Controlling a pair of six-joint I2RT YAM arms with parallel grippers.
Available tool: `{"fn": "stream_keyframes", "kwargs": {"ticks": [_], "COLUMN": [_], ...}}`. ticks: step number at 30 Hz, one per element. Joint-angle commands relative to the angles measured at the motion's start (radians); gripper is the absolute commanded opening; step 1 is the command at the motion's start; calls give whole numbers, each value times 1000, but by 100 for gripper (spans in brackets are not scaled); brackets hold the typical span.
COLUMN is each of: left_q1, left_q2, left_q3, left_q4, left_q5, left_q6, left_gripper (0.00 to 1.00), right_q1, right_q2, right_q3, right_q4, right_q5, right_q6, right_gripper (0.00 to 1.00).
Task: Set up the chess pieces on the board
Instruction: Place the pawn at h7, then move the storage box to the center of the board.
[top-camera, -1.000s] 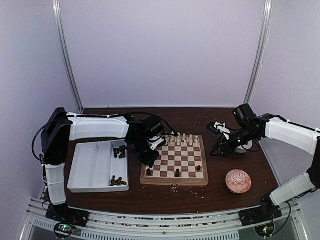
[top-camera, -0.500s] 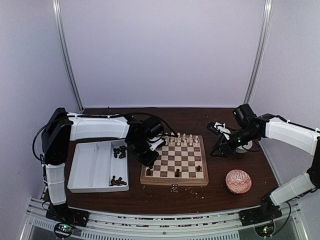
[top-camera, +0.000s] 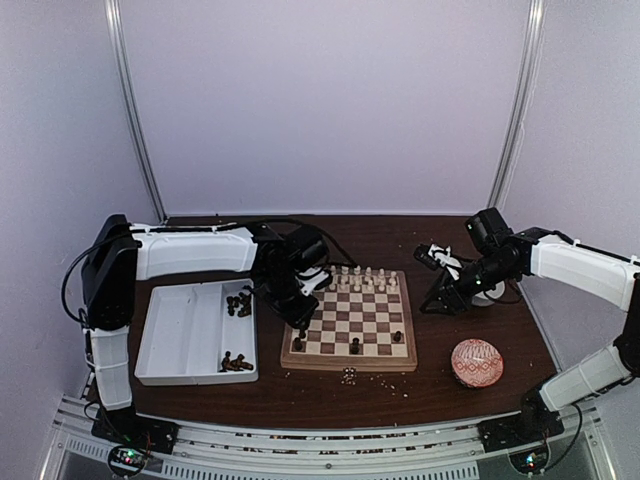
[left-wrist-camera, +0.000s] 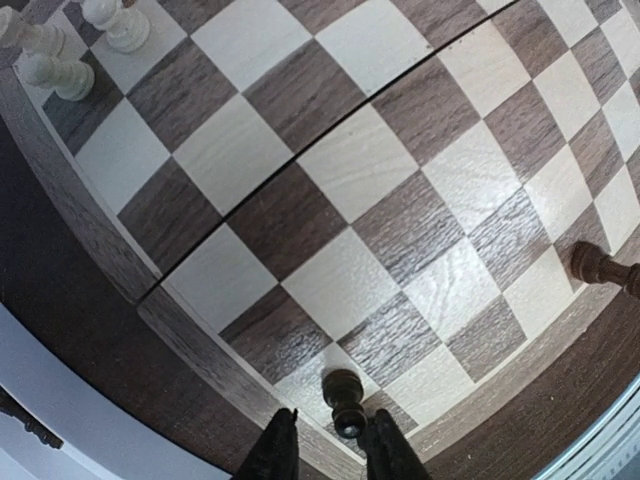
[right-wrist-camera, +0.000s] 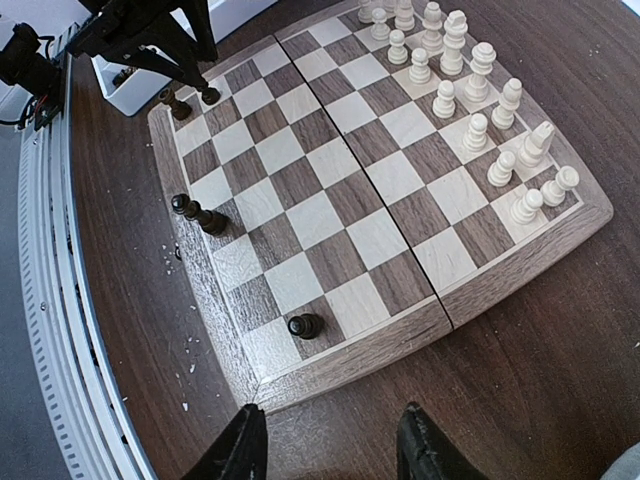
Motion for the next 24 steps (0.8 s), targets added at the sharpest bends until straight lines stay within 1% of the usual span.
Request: {"fn": "stream_keyframes", "kwargs": {"ticks": [1, 5, 8, 10, 12, 15, 17, 24], "left_q1": [-4, -4, 9, 42, 94, 195, 243, 340], "left_q2": [-58, -96, -144, -200, -270, -360, -394, -359], "left_q3": [41, 54, 49, 6, -72, -208, -285, -419], "left_q4": [-15, -11, -9, 10, 53, 117, 164, 238], "left_q5": [-18, -39, -108, -155, -176, -165, -145, -52], "left_q6": [8, -1, -37, -73, -117, -171, -162, -66], "left_gripper": [25, 27, 27, 27, 27, 28, 28, 27], "right_q1": [-3, -2, -2, -3, -2, -3, -2, -3], "right_q2": [5, 7, 7, 4, -1, -5, -3, 6], "right_q3": [27, 27, 28, 28, 26, 25, 25, 28], "right_q4": [-11, -11, -12, -13, -12, -10, -9, -14], "right_q5": [6, 5, 5, 5, 5, 5, 5, 2], "right_q6": [-12, -13, -12, -13, -13, -12, -13, -16], "right_gripper": [45, 45, 45, 45, 45, 45, 45, 45]}}
